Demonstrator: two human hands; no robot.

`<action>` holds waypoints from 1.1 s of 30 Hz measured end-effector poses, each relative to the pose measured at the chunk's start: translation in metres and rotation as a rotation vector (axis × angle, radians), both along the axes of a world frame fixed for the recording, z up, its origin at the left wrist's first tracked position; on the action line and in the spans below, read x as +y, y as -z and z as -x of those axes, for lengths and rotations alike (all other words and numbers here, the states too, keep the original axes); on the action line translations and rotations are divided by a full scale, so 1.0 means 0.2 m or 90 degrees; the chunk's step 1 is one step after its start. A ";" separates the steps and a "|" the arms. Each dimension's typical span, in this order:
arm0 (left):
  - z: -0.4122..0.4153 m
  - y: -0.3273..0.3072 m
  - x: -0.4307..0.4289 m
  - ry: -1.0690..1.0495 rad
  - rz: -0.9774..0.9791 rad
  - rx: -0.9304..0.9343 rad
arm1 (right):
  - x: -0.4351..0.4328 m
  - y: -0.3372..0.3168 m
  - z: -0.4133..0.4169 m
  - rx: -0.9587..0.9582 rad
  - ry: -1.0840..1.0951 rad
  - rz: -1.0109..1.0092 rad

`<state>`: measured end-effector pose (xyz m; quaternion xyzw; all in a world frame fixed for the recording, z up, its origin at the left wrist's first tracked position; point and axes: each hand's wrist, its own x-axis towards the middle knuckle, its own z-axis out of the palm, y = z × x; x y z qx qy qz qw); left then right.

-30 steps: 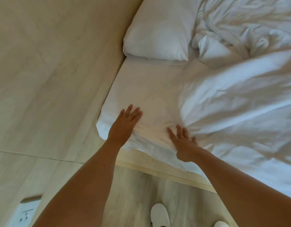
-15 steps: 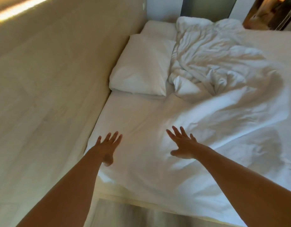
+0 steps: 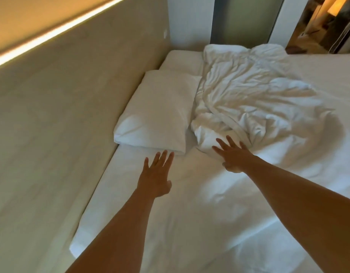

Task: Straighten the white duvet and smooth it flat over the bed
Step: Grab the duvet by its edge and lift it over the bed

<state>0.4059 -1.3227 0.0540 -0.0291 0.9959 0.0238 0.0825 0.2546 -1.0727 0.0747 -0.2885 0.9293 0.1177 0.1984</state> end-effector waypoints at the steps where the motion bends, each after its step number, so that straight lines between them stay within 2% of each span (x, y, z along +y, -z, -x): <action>1: 0.06 0.04 0.03 -0.011 0.002 0.000 | 0.00 0.05 0.06 0.005 -0.016 -0.006; 12: 0.49 0.50 0.16 -0.096 -0.040 -0.051 | -0.31 0.37 0.55 0.144 -0.238 -0.059; 20: 0.58 0.91 0.15 -0.227 -0.191 -0.087 | -0.48 0.79 0.71 -0.042 -0.096 -0.122; 23: 0.57 1.10 0.14 -0.243 -0.191 -0.070 | -0.47 0.99 0.80 -0.101 -0.091 -0.130; 27: 0.64 1.23 0.08 -0.227 -0.184 -0.056 | -0.53 1.09 0.90 -0.144 -0.077 -0.141; 33: 0.70 1.23 0.05 -0.210 -0.196 -0.074 | -0.56 1.16 0.92 -0.110 -0.038 -0.146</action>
